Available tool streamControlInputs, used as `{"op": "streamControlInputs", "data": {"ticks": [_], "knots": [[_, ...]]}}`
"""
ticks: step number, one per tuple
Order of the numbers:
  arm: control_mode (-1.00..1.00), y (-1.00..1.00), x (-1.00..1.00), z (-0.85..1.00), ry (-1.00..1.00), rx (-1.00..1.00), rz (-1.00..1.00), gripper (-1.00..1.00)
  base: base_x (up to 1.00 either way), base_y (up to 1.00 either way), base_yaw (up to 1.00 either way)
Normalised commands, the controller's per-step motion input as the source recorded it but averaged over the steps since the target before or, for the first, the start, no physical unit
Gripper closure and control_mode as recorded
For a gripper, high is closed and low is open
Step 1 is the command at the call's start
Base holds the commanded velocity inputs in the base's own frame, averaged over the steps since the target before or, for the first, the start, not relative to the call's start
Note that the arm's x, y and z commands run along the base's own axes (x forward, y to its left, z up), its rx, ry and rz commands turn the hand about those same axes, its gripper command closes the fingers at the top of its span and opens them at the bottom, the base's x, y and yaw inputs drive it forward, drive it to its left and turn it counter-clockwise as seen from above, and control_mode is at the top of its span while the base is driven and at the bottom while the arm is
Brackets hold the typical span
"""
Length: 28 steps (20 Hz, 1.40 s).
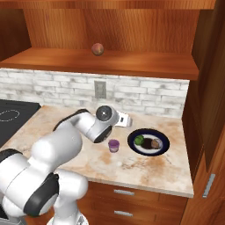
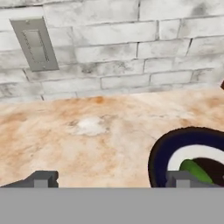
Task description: Pick the avocado and bread from the counter and place them on the plate. Then pick the jam from the cabinet and place it next to the plate. Lastly close the cabinet door.
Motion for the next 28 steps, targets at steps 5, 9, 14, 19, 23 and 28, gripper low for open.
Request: {"op": "streamControlInputs", "data": {"ticks": [5,9,14,19,23,28], "knots": [[-1.0,0.09,-0.73,0.53,0.0,0.05,-0.01,-1.0,0.0,0.0,0.0],[-1.0,0.27,-0.87,0.62,0.0,0.11,0.0,-1.0,0.0,0.0,0.0],[-1.0,0.56,-0.69,0.66,0.05,0.03,0.02,-1.0,0.0,0.0,0.0],[-1.0,0.8,-0.42,0.58,0.13,0.0,0.08,-1.0,0.0,0.0,0.0],[-1.0,0.73,-0.47,0.59,0.11,-0.01,0.1,-1.0,0.0,0.0,0.0],[-1.0,0.64,-0.46,0.68,0.1,0.0,0.1,-1.0,0.0,0.0,0.0]]}}
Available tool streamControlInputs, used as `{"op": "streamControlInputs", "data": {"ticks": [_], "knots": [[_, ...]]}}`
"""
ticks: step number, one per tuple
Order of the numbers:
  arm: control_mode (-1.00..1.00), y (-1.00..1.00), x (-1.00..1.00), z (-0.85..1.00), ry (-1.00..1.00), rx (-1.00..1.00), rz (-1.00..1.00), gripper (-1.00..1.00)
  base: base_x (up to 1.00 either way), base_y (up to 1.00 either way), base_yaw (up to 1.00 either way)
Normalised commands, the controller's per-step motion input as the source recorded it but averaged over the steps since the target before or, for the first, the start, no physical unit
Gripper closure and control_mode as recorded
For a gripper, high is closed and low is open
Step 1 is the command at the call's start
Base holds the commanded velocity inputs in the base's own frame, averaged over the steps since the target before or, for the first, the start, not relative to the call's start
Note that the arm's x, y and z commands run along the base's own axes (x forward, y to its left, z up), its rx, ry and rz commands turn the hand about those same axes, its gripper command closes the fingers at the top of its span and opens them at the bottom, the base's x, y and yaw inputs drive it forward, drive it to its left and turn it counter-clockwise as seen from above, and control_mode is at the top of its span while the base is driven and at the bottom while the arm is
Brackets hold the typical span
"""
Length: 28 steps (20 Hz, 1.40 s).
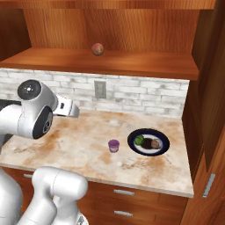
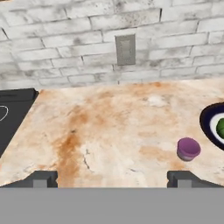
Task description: Pick the avocado and bread from the counter and place them on the plate. Then pick the jam from the cabinet and place it next to the plate. Lastly close the cabinet door.
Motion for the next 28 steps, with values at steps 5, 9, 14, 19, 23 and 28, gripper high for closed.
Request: {"op": "streamControlInputs", "data": {"ticks": [5,9,14,19,23,28], "knots": [[-1.0,0.51,-0.63,0.41,0.03,0.0,0.13,-1.0,0.0,0.0,0.0],[-1.0,0.4,-0.65,0.2,-0.09,0.0,0.12,-1.0,0.0,0.0,0.0],[-1.0,0.46,-0.54,0.34,-0.17,0.0,0.09,-1.0,0.0,0.0,0.0],[-1.0,0.46,-0.49,0.31,-0.22,0.0,0.09,-1.0,0.0,0.0,0.0],[-1.0,0.26,-0.52,0.23,-0.38,-0.02,0.05,-1.0,0.0,0.0,0.0],[-1.0,0.01,-0.23,0.03,-0.2,-0.01,0.01,-1.0,0.0,0.0,0.0]]}}
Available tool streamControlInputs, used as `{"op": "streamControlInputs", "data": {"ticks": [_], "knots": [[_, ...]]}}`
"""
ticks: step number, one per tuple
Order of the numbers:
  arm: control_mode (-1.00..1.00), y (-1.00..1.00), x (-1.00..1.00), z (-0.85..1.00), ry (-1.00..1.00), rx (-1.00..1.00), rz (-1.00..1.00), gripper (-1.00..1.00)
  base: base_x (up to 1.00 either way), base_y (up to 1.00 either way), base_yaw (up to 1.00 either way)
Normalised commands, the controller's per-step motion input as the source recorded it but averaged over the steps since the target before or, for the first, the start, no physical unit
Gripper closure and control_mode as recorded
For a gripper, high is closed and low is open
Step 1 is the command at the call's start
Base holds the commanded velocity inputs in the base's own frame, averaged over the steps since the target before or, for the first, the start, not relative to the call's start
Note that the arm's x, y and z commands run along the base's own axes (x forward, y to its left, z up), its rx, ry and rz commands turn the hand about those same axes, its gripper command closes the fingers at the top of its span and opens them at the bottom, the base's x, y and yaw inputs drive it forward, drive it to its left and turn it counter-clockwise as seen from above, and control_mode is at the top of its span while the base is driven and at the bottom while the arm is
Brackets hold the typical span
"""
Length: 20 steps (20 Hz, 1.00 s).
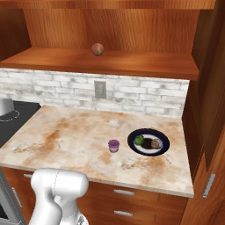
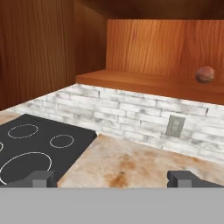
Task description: Pick the avocado and bread from the counter and place them on the plate. Then pick the jam from the cabinet and place it next to the plate. Lastly close the cabinet door.
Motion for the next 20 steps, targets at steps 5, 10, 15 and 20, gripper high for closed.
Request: {"op": "streamControlInputs", "data": {"ticks": [5,10,15,20], "knots": [[-1.0,0.07,-0.41,0.07,-0.16,0.0,0.02,-1.0,0.0,0.0,0.0],[-1.0,0.38,-0.61,0.22,-0.27,0.0,0.04,-1.0,0.0,0.0,0.0],[-1.0,0.33,-0.66,0.17,-0.26,0.0,0.03,-1.0,0.0,0.0,0.0],[-1.0,0.14,-0.56,0.07,-0.19,0.0,0.0,-1.0,0.0,0.0,0.0]]}}
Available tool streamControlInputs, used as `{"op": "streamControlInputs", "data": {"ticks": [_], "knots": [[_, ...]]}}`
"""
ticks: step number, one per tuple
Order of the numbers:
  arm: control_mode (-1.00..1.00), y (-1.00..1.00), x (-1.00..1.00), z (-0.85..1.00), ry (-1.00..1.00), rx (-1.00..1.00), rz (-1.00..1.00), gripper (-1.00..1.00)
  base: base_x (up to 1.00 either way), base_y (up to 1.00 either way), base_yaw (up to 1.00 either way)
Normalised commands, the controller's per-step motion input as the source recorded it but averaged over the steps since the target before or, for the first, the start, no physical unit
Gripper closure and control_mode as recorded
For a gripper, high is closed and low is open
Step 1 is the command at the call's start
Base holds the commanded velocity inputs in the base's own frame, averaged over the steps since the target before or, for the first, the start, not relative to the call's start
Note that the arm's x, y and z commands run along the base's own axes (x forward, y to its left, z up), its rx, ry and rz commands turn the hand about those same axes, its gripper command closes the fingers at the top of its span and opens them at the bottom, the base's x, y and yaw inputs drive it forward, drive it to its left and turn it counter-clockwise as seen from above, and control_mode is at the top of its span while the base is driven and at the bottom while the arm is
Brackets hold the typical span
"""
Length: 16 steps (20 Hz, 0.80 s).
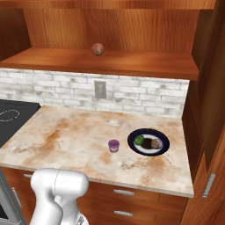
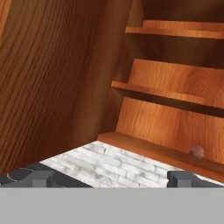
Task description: Pick the avocado and bread from the counter and place them on the plate. Then pick the jam from the cabinet and place it next to the plate. Lastly close the cabinet door.
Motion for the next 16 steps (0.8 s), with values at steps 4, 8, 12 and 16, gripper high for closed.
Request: {"op": "streamControlInputs", "data": {"ticks": [4,8,12,16], "knots": [[-1.0,0.22,-0.66,0.07,-0.19,0.0,0.0,-1.0,0.0,0.0,0.0],[-1.0,0.1,-0.2,0.01,-0.06,0.0,0.0,-1.0,0.0,0.0,0.0],[-1.0,0.03,-0.04,0.0,-0.03,0.0,0.0,-1.0,0.0,0.0,0.0],[-1.0,0.03,-0.01,0.0,-0.03,0.0,0.0,-1.0,0.0,0.0,0.0]]}}
